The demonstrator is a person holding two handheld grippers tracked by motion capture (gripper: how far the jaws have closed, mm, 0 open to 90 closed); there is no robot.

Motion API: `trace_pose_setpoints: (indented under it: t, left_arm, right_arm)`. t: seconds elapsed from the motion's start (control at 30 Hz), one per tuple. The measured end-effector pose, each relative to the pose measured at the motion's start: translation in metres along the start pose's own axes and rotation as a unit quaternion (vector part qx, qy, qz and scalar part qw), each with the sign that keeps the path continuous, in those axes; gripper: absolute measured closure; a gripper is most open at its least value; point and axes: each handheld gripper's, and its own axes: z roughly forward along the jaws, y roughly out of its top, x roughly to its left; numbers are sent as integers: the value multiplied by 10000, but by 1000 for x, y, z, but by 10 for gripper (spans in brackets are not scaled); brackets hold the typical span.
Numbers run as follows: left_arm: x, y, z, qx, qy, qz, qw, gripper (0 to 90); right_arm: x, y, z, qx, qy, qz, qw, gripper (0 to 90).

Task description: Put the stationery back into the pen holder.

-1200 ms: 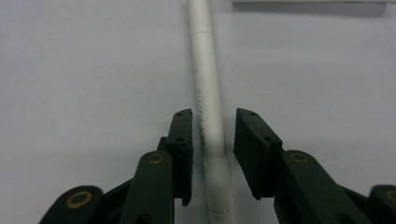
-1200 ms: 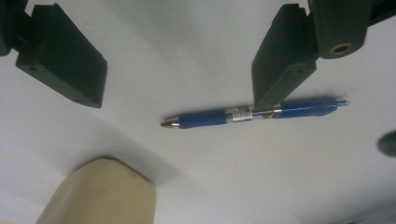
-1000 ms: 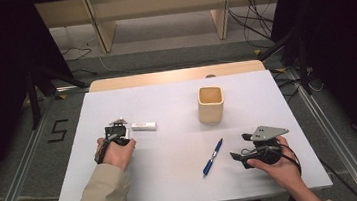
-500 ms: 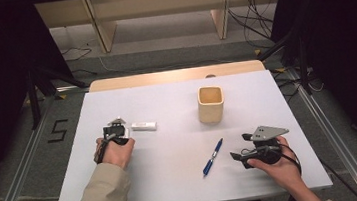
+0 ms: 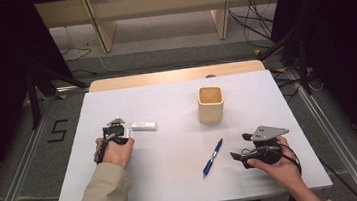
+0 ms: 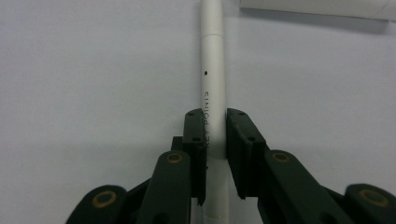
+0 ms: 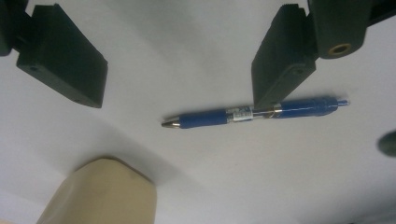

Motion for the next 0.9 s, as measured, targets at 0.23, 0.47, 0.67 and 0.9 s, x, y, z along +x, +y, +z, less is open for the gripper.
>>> trace_pose_setpoints:
  t: [0.23,0.47,0.67,0.9]
  left_arm:
    - [0,-1,0,-26,-6,-32,10000,782]
    - [3,-2,-1,-152,74,119,9998,783]
    - [11,-4,-6,-381,-121,173,9991,784]
    - [21,-7,-15,-554,-359,85,9978,784]
  right_arm:
    - [0,0,0,1,1,-14,10000,191]
    - [0,0,0,-8,6,-8,10000,191]
    - [0,0,-1,-29,6,-11,10000,191]
    - [1,0,-1,-34,11,-19,10000,191]
